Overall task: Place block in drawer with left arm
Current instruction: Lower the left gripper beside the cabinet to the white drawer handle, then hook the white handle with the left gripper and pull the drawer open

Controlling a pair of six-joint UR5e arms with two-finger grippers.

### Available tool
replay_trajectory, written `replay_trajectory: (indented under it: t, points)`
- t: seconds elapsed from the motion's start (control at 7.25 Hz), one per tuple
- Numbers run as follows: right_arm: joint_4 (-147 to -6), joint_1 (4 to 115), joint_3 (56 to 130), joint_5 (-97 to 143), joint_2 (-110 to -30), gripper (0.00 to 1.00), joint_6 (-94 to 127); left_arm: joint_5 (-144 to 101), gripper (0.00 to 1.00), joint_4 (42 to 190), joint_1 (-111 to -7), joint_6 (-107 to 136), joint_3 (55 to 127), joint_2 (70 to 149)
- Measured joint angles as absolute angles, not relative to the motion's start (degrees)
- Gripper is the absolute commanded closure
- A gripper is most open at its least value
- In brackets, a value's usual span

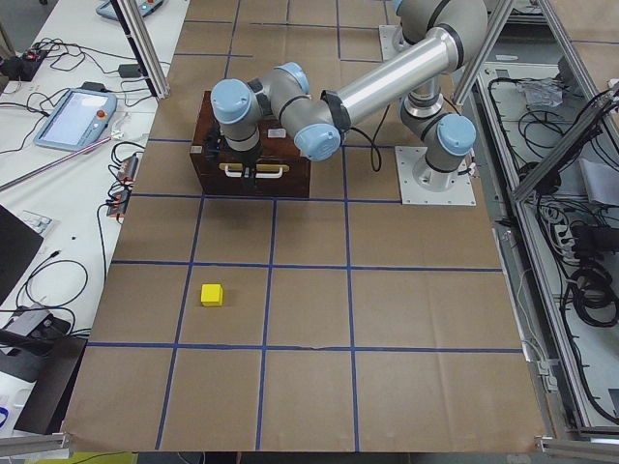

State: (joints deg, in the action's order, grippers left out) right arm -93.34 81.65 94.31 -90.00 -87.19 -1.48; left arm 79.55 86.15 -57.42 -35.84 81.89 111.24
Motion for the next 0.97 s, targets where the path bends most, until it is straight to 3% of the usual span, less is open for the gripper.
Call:
replay_trajectory:
  t: [0.97]
  points:
    - [-93.34,81.65,94.3,-90.0,-87.19,0.0,-1.45,76.57,0.01,86.12,-56.67,-36.39,82.19,115.34]
